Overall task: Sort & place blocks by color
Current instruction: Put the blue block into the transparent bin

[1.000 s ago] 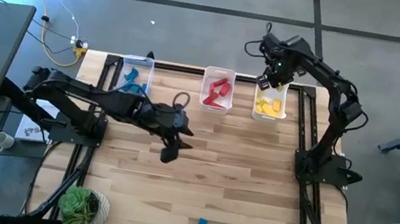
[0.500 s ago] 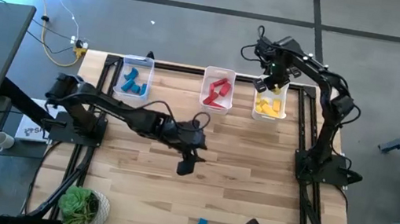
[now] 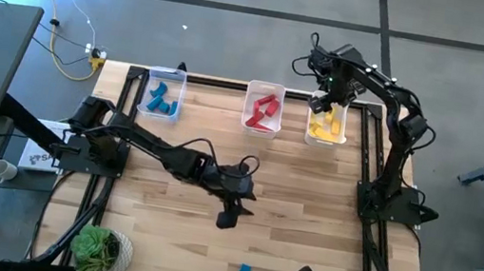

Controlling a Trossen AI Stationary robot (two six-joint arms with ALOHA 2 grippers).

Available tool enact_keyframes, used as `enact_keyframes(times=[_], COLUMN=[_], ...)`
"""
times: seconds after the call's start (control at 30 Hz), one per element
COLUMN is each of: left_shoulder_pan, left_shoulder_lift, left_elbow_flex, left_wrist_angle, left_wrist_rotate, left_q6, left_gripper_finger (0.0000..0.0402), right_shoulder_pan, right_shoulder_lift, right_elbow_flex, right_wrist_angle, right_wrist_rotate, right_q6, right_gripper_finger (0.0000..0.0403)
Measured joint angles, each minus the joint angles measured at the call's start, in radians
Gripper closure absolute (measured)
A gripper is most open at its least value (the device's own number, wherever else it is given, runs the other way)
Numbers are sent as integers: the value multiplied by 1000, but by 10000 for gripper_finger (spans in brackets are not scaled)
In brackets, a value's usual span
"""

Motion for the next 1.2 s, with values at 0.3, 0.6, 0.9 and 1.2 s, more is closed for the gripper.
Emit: enact_keyframes(times=[0.3, 0.6, 0.9, 1.2], left_shoulder_pan=[-3, -42, -154, -212], left_shoulder_lift=[0, 0, 0, 15], left_elbow_flex=[0, 0, 0, 0], left_wrist_angle=[25, 25, 65, 144], left_wrist_rotate=[50, 67, -68, -94], left_q6=[10, 34, 107, 137], left_gripper_finger=[201, 161, 152, 153], right_shoulder_pan=[86, 233, 412, 522], right_shoulder_lift=[-70, -209, -316, -322], right_elbow_flex=[0, 0, 0, 0], right_wrist_angle=[-24, -23, -14, 8], right_wrist_rotate=[-4, -9, 13, 54], right_q6=[48, 210, 443, 516], right_gripper_finger=[179, 179, 179, 179])
